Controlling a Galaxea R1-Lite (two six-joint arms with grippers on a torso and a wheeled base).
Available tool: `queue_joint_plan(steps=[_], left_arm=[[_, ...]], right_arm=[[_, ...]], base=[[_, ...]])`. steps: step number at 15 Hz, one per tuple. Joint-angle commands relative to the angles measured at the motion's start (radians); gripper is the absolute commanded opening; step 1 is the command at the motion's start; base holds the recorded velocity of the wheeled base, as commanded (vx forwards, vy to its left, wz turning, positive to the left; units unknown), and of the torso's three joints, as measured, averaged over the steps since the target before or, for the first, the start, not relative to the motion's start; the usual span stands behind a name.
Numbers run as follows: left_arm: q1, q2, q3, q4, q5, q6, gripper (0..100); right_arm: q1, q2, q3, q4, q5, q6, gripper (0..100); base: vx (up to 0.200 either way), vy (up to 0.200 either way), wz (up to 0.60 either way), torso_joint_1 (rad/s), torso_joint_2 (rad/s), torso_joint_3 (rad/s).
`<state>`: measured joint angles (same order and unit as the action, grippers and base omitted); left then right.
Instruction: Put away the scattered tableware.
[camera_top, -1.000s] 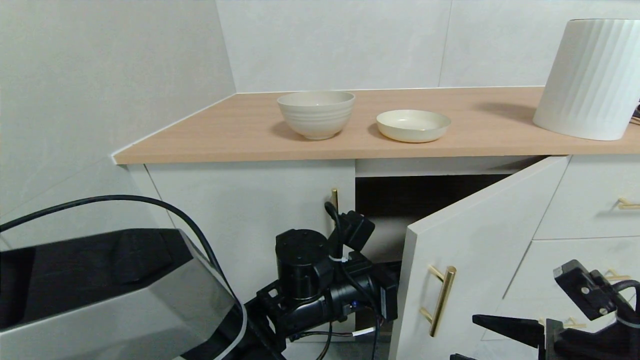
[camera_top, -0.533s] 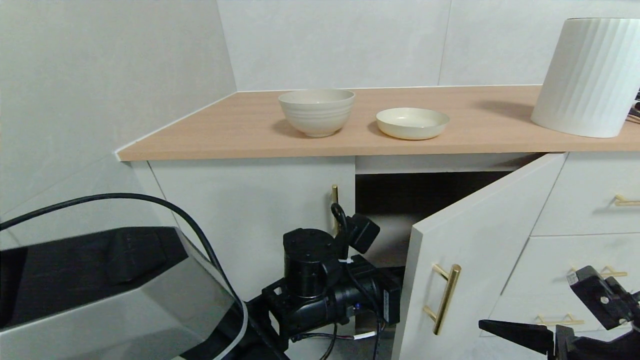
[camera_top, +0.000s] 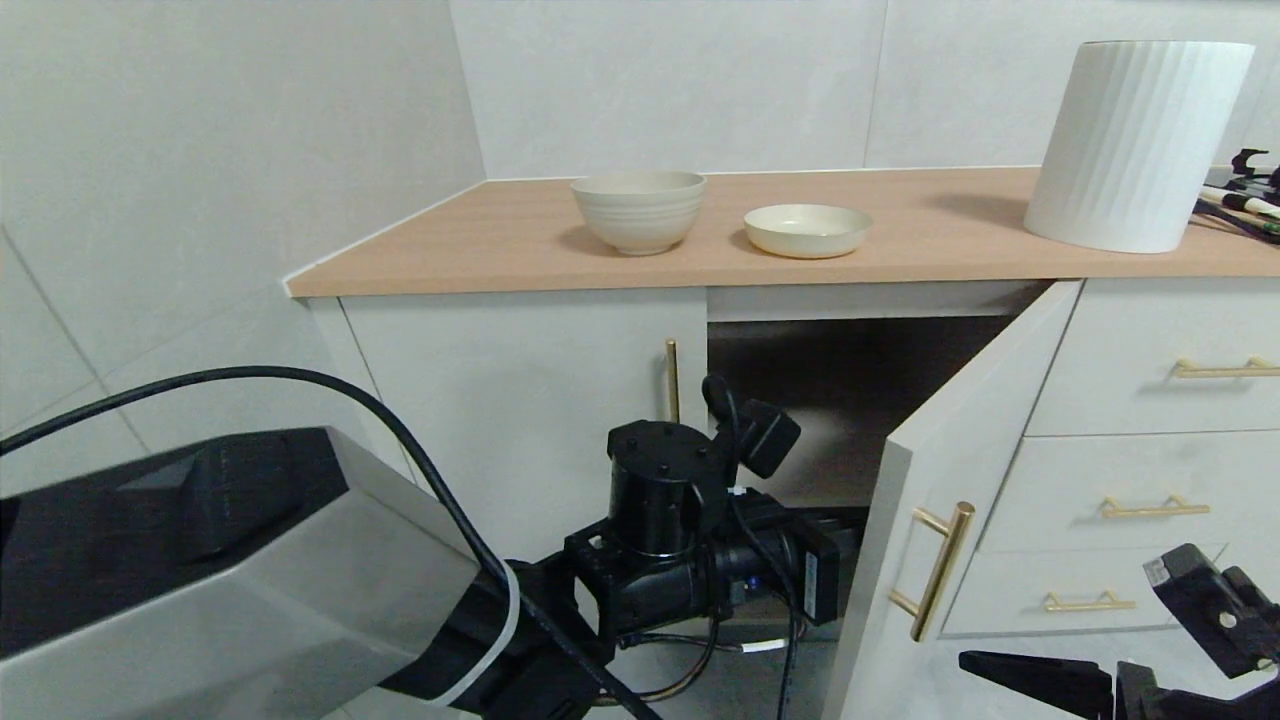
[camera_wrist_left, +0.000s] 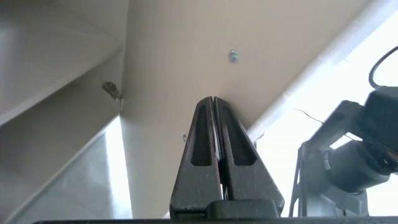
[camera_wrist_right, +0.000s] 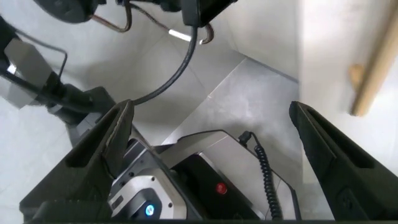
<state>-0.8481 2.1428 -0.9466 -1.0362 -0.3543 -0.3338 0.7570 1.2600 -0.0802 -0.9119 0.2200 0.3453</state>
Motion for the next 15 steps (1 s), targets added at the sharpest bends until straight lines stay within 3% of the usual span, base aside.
queue_joint_plan(steps=[1, 7, 15], left_arm=[[0.0, 0.005, -0.021, 0.008, 0.003, -0.001, 0], [0.003, 0.023, -0.081, 0.068, 0.003, -0.001, 0], [0.043, 0.08, -0.247, 0.208, 0.005, -0.005, 0]], right_arm=[[0.001, -0.007, 0.0, -0.001, 0.001, 0.0, 100], [0.002, -0.005, 0.0, -0.001, 0.004, 0.0, 100], [0.002, -0.005, 0.0, -0.001, 0.004, 0.0, 100]], base=[[0.0, 0.0, 0.0, 0.0, 0.0, 0.0], [-0.167, 0.0, 0.0, 0.002, 0.0, 0.002], [0.0, 0.0, 0.0, 0.0, 0.0, 0.0]])
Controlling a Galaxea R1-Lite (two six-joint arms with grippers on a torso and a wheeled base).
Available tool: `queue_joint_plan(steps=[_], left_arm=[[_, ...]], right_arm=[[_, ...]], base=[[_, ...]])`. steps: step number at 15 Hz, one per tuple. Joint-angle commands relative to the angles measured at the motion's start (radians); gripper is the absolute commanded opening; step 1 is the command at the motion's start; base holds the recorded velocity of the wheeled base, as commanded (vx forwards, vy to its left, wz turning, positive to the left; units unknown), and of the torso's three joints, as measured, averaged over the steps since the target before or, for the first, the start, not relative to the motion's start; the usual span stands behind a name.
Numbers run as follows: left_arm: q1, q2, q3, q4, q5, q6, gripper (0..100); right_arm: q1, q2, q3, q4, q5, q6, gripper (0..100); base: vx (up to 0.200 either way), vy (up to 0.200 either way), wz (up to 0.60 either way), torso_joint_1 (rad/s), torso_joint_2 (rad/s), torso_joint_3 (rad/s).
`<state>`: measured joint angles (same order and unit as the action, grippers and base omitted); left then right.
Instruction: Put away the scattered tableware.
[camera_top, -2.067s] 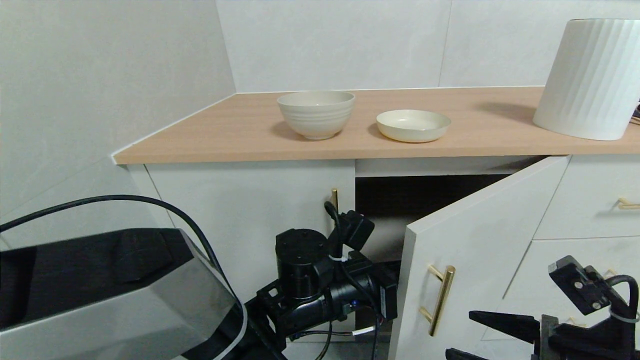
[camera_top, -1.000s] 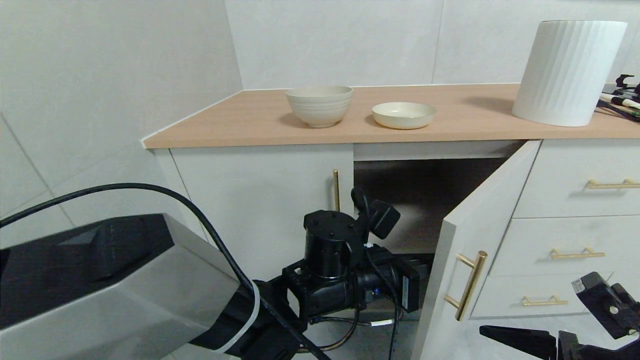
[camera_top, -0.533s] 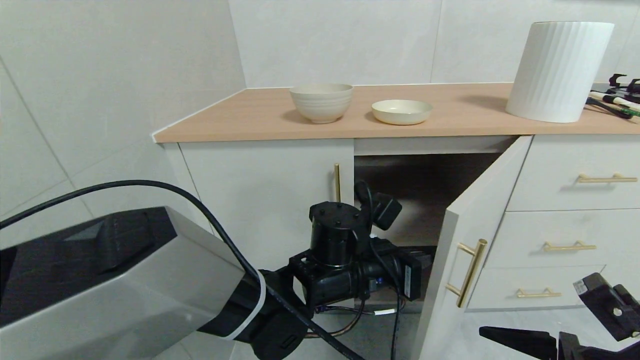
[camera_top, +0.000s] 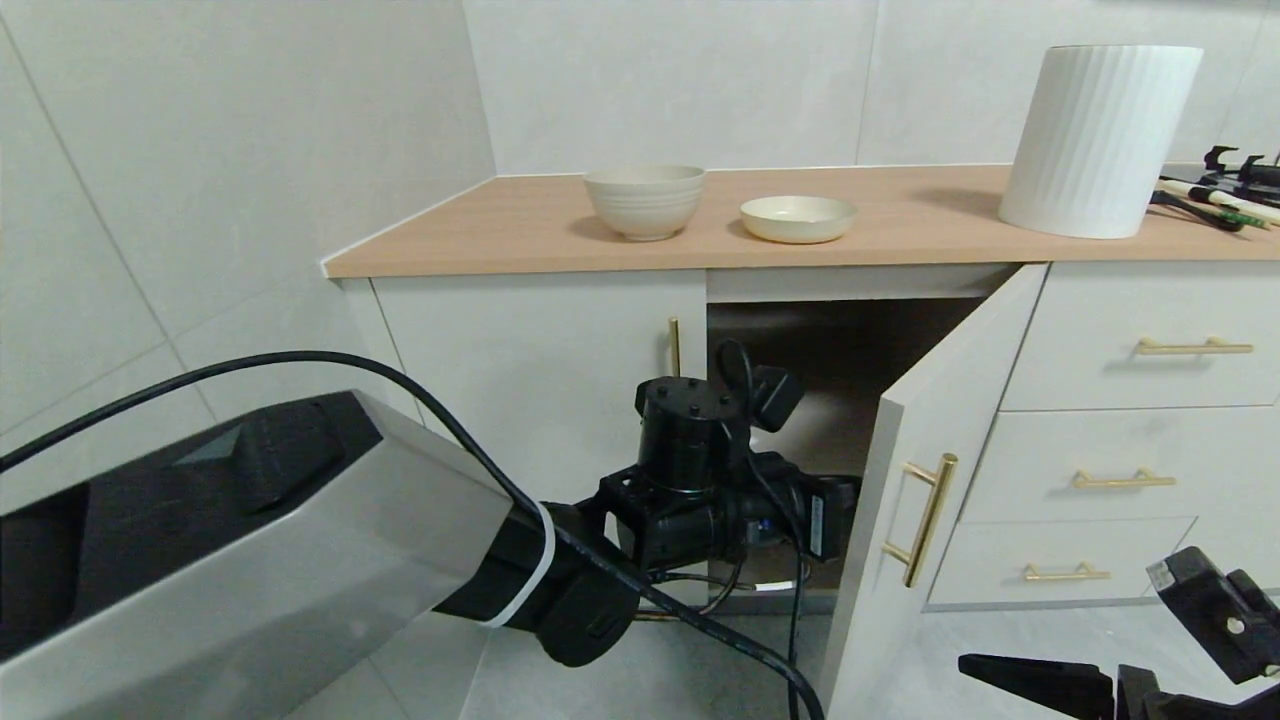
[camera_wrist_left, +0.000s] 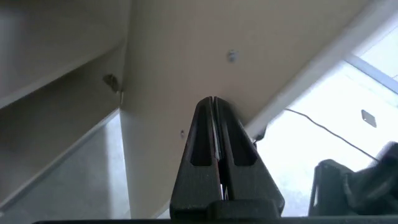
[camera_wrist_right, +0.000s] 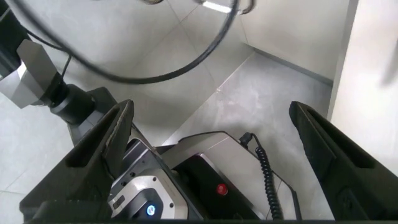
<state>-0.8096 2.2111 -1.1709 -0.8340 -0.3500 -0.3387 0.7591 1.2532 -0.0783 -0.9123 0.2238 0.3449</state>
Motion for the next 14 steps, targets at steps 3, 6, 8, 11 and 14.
queue_joint_plan(steps=[3, 6, 8, 11, 14], left_arm=[[0.001, 0.021, -0.075, 0.041, 0.0, 0.001, 0], [-0.026, 0.032, -0.167, 0.144, 0.0, 0.006, 0], [-0.08, 0.032, -0.213, 0.176, 0.0, 0.006, 0], [-0.175, -0.062, -0.151, 0.17, -0.007, 0.006, 0], [-0.114, -0.165, -0.021, 0.154, -0.017, 0.0, 0]], right_arm=[[0.0, 0.002, 0.0, 0.0, 0.002, 0.0, 100], [0.0, 0.003, 0.0, 0.0, 0.002, 0.0, 100], [0.0, 0.0, 0.0, 0.0, 0.002, 0.002, 100], [0.011, -0.037, 0.014, 0.0, 0.026, 0.002, 100], [0.012, -0.063, 0.015, 0.004, 0.061, 0.002, 100]], base=[[0.0, 0.0, 0.0, 0.0, 0.0, 0.0], [0.0, 0.0, 0.0, 0.0, 0.0, 0.0], [0.0, 0.0, 0.0, 0.0, 0.0, 0.0], [0.0, 0.0, 0.0, 0.0, 0.0, 0.0], [0.0, 0.0, 0.0, 0.0, 0.0, 0.0]])
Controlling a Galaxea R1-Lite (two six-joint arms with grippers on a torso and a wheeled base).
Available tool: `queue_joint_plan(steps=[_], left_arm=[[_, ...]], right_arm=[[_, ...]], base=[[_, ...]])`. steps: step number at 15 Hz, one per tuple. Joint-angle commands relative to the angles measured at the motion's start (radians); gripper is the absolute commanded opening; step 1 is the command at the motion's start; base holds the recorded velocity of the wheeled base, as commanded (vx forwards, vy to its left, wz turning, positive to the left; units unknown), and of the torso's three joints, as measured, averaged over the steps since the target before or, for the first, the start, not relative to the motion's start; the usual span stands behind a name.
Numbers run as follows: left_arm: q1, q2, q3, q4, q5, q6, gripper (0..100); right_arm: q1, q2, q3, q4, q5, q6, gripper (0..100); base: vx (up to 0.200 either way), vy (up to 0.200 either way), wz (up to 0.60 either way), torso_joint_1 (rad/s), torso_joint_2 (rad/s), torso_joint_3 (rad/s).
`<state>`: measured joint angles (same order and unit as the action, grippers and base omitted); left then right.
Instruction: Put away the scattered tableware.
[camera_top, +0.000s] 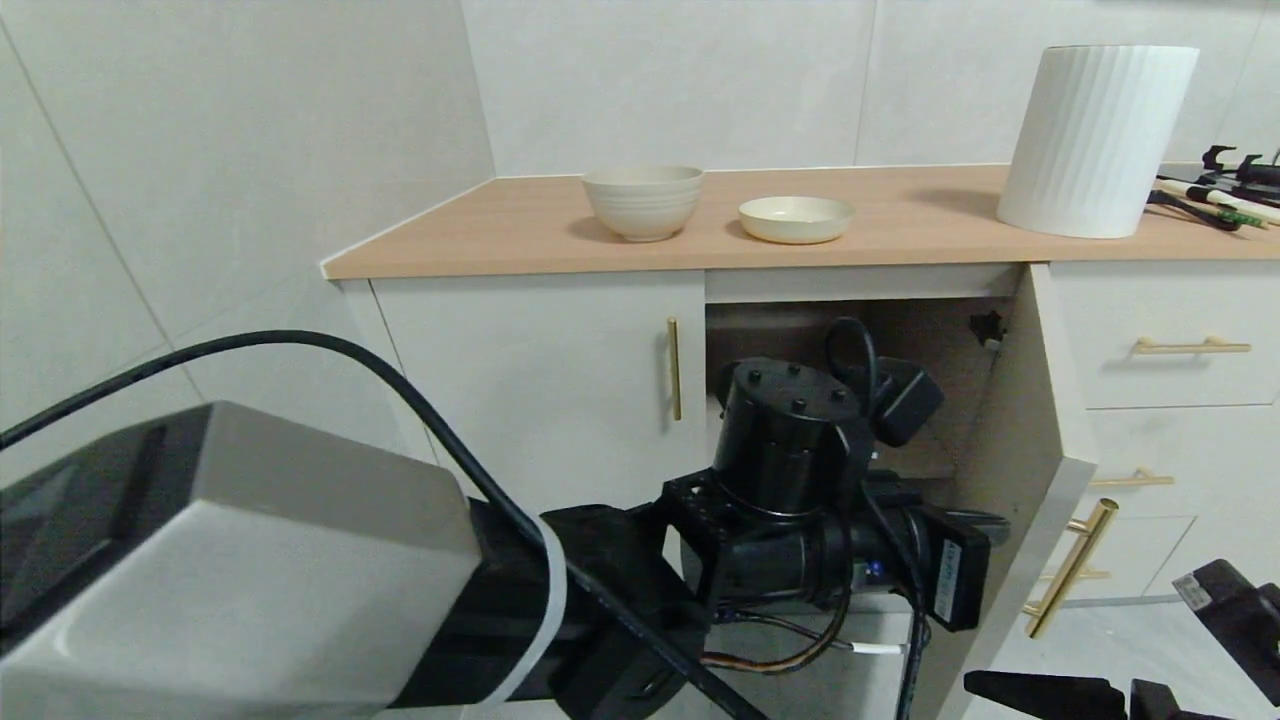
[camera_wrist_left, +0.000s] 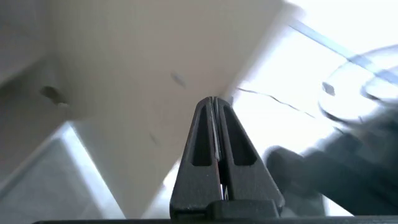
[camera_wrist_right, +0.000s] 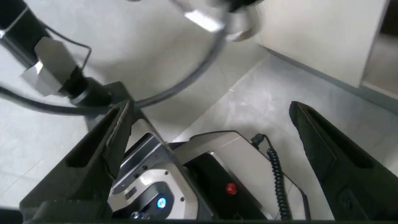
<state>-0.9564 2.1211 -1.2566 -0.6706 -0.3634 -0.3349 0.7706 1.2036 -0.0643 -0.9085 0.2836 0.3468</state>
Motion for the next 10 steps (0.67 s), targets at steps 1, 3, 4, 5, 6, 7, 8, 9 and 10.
queue_joint_plan(steps=[1, 3, 4, 5, 6, 7, 8, 9, 10], left_arm=[[0.054, -0.066, 0.065, -0.001, -0.032, -0.007, 0], [0.062, 0.034, -0.075, 0.071, -0.034, -0.003, 0], [0.067, 0.086, -0.207, 0.21, -0.032, -0.001, 0], [0.068, 0.114, -0.273, 0.267, -0.025, -0.001, 0], [0.057, 0.166, -0.406, 0.361, 0.023, -0.001, 0], [0.031, 0.197, -0.46, 0.378, 0.034, -0.001, 0], [0.002, 0.214, -0.489, 0.381, 0.035, 0.0, 0], [-0.025, 0.217, -0.492, 0.382, 0.027, 0.0, 0], [-0.059, 0.226, -0.497, 0.382, 0.026, 0.0, 0]], right_arm=[[0.001, -0.009, 0.001, 0.0, 0.002, 0.0, 100], [0.001, -0.009, 0.001, 0.0, 0.002, 0.0, 100], [0.001, -0.013, 0.003, 0.0, 0.0, 0.0, 100], [0.001, -0.013, 0.003, 0.0, 0.0, 0.0, 100], [0.001, -0.01, 0.004, 0.0, 0.0, 0.0, 100], [0.001, -0.01, 0.006, 0.0, 0.002, 0.0, 100], [0.001, -0.013, 0.012, 0.0, 0.002, 0.0, 100], [0.001, -0.016, 0.014, 0.0, 0.0, 0.0, 100], [0.001, -0.018, 0.014, 0.0, 0.0, 0.0, 100]], base=[[0.0, 0.0, 0.0, 0.0, 0.0, 0.0], [0.0, 0.0, 0.0, 0.0, 0.0, 0.0], [0.0, 0.0, 0.0, 0.0, 0.0, 0.0], [0.0, 0.0, 0.0, 0.0, 0.0, 0.0], [0.0, 0.0, 0.0, 0.0, 0.0, 0.0], [0.0, 0.0, 0.0, 0.0, 0.0, 0.0], [0.0, 0.0, 0.0, 0.0, 0.0, 0.0], [0.0, 0.0, 0.0, 0.0, 0.0, 0.0], [0.0, 0.0, 0.0, 0.0, 0.0, 0.0]])
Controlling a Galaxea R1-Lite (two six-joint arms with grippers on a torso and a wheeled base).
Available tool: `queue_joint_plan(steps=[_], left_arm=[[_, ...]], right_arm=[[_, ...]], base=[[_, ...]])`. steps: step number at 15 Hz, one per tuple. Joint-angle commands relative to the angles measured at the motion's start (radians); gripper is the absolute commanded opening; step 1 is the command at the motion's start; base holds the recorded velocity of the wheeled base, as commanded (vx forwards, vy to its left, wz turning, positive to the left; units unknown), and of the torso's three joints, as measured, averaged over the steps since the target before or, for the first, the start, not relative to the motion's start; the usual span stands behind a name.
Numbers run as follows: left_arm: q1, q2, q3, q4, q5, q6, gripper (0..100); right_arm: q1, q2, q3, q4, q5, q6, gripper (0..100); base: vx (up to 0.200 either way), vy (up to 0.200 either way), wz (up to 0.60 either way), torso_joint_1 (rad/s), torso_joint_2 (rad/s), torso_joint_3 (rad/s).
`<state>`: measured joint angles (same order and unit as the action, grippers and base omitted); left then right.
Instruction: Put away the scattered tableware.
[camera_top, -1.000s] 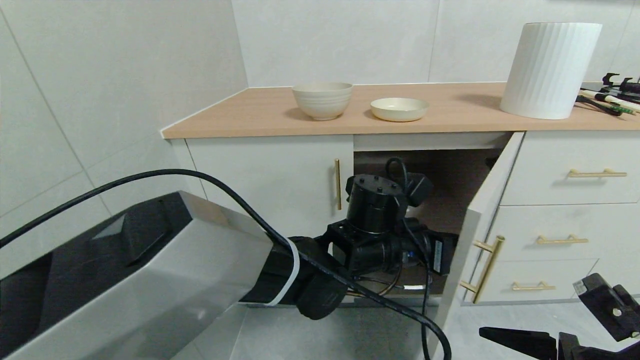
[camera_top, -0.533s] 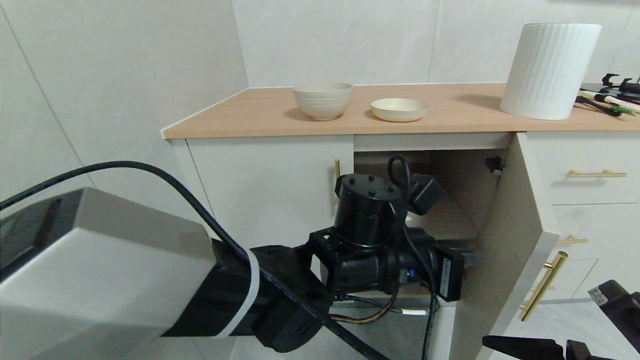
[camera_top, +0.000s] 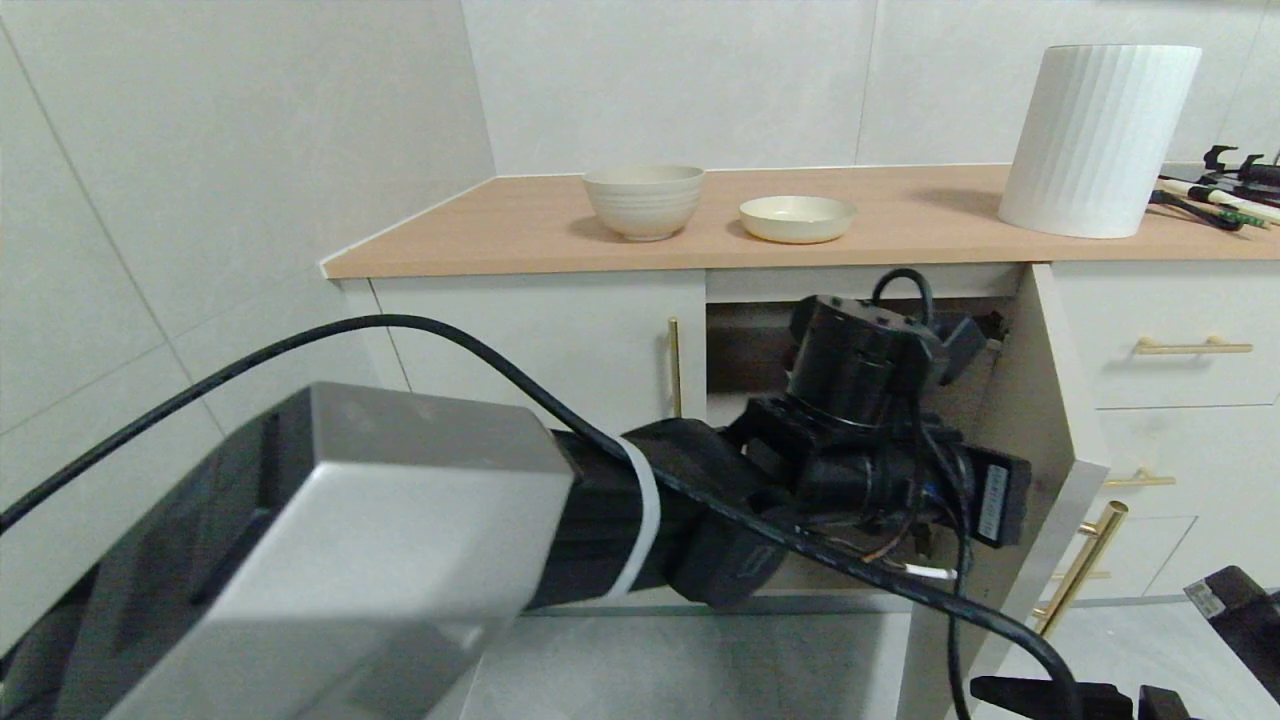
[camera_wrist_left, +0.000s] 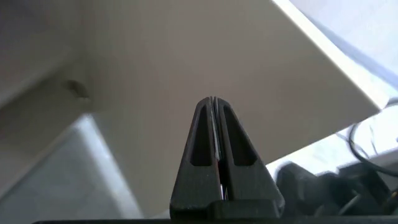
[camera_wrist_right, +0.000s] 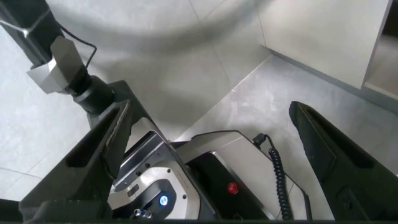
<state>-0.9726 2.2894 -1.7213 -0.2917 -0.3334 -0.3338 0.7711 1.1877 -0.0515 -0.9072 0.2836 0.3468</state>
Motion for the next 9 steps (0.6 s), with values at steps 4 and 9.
queue_joint_plan(steps=[4, 9], left_arm=[[-0.156, -0.034, 0.022, 0.005, 0.004, 0.001, 0], [0.071, -0.286, 0.336, -0.041, 0.088, -0.008, 0]], right_arm=[[-0.001, -0.005, 0.004, -0.001, -0.001, 0.0, 100], [-0.001, 0.017, -0.014, -0.002, -0.001, 0.001, 100]], base=[[0.0, 0.0, 0.0, 0.0, 0.0, 0.0], [0.0, 0.0, 0.0, 0.0, 0.0, 0.0]])
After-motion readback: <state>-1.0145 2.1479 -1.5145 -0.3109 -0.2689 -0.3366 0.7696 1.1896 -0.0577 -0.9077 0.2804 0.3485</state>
